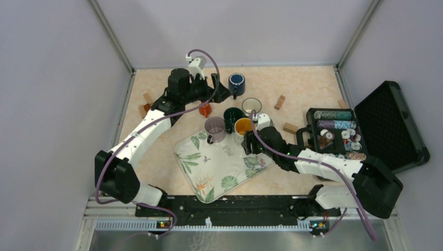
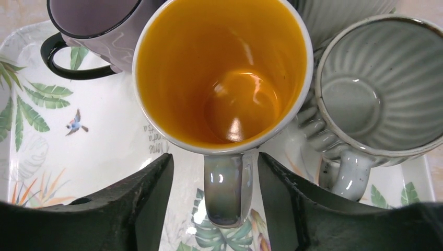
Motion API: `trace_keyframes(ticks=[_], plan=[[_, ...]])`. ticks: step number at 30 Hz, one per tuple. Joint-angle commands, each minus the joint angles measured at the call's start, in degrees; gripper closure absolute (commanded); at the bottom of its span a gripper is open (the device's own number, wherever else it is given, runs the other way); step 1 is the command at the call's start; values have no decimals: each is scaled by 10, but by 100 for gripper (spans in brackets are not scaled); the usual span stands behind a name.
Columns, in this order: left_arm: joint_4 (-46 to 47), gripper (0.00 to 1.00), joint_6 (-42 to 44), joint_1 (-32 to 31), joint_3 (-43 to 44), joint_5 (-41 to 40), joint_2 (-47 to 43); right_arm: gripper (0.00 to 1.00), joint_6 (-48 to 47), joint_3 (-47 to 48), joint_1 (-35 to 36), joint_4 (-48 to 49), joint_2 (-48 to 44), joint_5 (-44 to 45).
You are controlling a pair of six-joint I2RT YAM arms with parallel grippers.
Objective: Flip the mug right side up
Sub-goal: Place the cup on the tray.
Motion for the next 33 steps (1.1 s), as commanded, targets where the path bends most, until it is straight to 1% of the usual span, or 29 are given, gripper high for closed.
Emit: trace_keyframes(ticks=[1, 4, 10, 12, 20, 23, 29, 33], plan=[[1, 2, 14, 3, -3, -1, -28, 36, -4, 27, 3, 5, -29, 16], [-7, 2, 19, 4, -5, -7, -33, 28, -1, 30, 3, -11, -40, 19], [-34, 1, 37, 10, -13, -38, -47, 7, 3, 44, 3, -61, -75, 27], [-41, 1, 42, 15, -15, -47, -50, 2, 0, 46, 3, -66, -91, 31], [-68, 2, 65, 25, -5, -94, -35, 1, -2, 103, 1, -147, -111, 36], [-79, 2, 81, 27, 2, -127, -24, 1, -2, 133, -9, -170, -114, 35], [-100, 2, 113, 44, 22, -207, 11, 1, 8, 153, -53, -178, -120, -11], [-98, 2, 133, 48, 36, -205, 40, 1, 15, 154, -81, -181, -122, -33]])
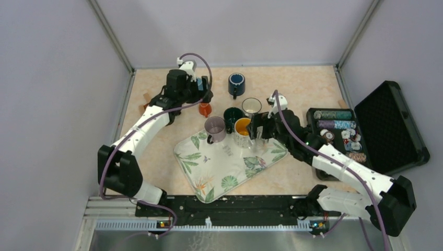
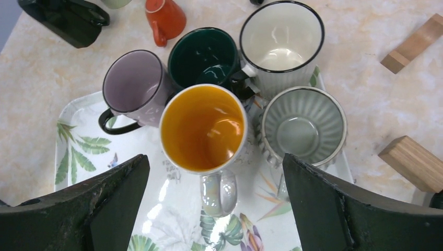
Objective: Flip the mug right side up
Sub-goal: Turn over the cup at the center of the board.
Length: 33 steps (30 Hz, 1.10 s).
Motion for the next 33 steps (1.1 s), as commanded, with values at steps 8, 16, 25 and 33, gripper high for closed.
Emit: trace_keyframes(ticks=[8, 16, 25, 33], plan=[[12, 1, 73, 27, 80, -64, 110, 1, 14, 27, -36, -11, -21, -34], [35, 2, 107, 61, 132, 0, 201, 1, 13, 30, -38, -21, -24, -40], [49, 2, 119, 81, 166, 38, 273, 1, 19, 21, -40, -25, -42, -36], [35, 2, 120, 81, 215, 82, 322, 1, 23, 18, -40, -26, -43, -33]])
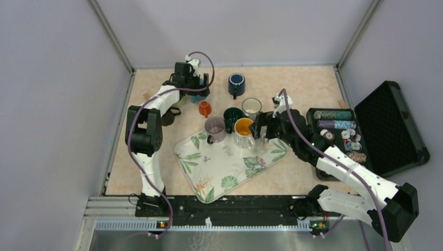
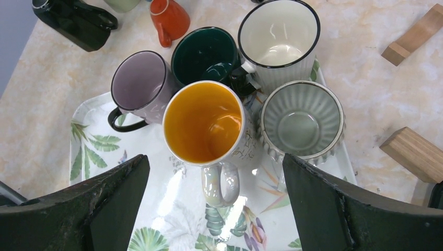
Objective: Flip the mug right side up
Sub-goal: Turn over the cup at the center of the board.
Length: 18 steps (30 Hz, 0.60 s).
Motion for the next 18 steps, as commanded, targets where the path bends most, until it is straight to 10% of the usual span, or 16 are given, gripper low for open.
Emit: trace_keyframes(ticks=[1, 18], plan=[[16, 2, 1, 0, 37, 49, 15, 1, 6, 16, -5, 3, -13, 4], [-53, 16, -68, -35, 63, -123, 24, 1, 12, 9, -5, 14, 1, -3]])
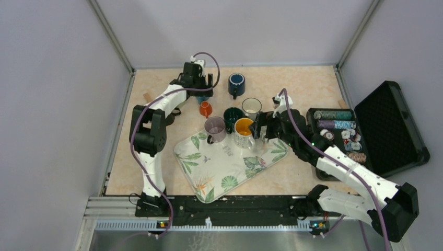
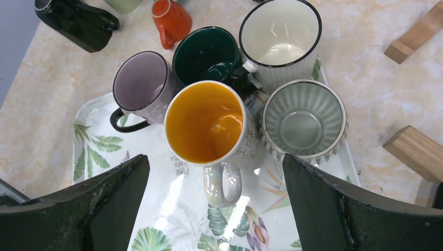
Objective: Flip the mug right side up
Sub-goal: Turn over the cup at the center of the board.
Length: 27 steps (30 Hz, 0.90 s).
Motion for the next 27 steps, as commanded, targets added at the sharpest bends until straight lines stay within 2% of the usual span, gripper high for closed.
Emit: trace_keyframes(ticks=[1, 10, 27], plan=[[-24, 19, -9, 2, 35, -74, 9, 1, 4, 8, -5, 14, 1, -2], [-49, 39, -2, 3, 65, -82, 37, 1, 6, 5, -5, 15, 3, -3], [-51, 66, 14, 3, 94, -90, 66, 1, 8, 5, -5, 16, 12, -5]])
